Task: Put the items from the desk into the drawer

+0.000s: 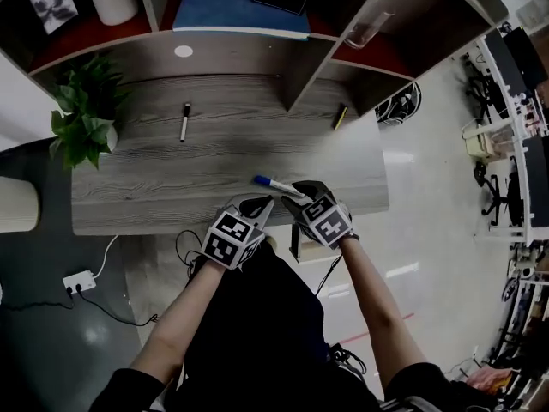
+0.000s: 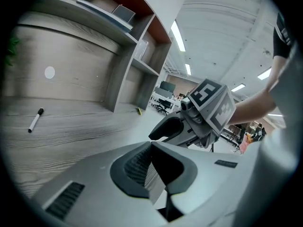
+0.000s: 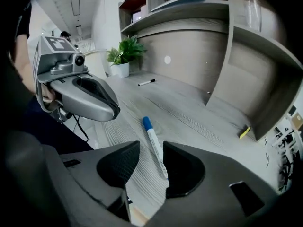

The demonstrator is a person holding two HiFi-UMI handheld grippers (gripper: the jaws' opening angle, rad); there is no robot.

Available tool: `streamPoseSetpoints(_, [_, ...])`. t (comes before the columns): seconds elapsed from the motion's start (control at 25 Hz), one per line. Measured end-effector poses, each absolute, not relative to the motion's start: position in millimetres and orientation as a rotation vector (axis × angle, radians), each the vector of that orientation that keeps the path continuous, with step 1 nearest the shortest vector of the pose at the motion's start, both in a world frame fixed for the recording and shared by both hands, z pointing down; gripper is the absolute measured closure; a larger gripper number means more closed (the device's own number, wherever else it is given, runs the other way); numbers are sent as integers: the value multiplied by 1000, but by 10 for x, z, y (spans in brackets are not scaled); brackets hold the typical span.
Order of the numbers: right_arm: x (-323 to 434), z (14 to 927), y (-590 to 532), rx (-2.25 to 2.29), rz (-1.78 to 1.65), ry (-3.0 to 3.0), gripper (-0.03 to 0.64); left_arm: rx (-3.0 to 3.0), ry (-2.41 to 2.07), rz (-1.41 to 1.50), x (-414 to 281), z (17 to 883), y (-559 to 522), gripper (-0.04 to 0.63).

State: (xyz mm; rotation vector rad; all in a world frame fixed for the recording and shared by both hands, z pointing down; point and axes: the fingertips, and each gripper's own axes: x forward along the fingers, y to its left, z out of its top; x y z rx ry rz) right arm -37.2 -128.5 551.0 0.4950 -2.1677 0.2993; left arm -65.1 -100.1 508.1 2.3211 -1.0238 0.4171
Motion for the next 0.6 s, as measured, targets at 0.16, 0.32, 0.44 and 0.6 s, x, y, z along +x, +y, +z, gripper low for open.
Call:
streamPoseSetpoints(0.16, [-403, 5643, -1362, 392, 275, -2149, 472, 2277, -1071, 420, -620, 5203, -1099, 587])
streamPoseSetpoints(0.32, [-440, 5746, -1413, 313, 256, -2119, 472, 2222, -1089, 449, -620, 5331, -1133, 588])
streamPoseSetpoints(0.44, [-439, 5830, -1439, 265, 214, -2087, 472, 2202, -1113, 455, -636, 5384, -1162, 588])
streamPoseSetpoints(0.6, [-399, 5980, -1360, 170, 217, -2028, 472, 2164, -1151, 452, -691, 5446, -1166, 588])
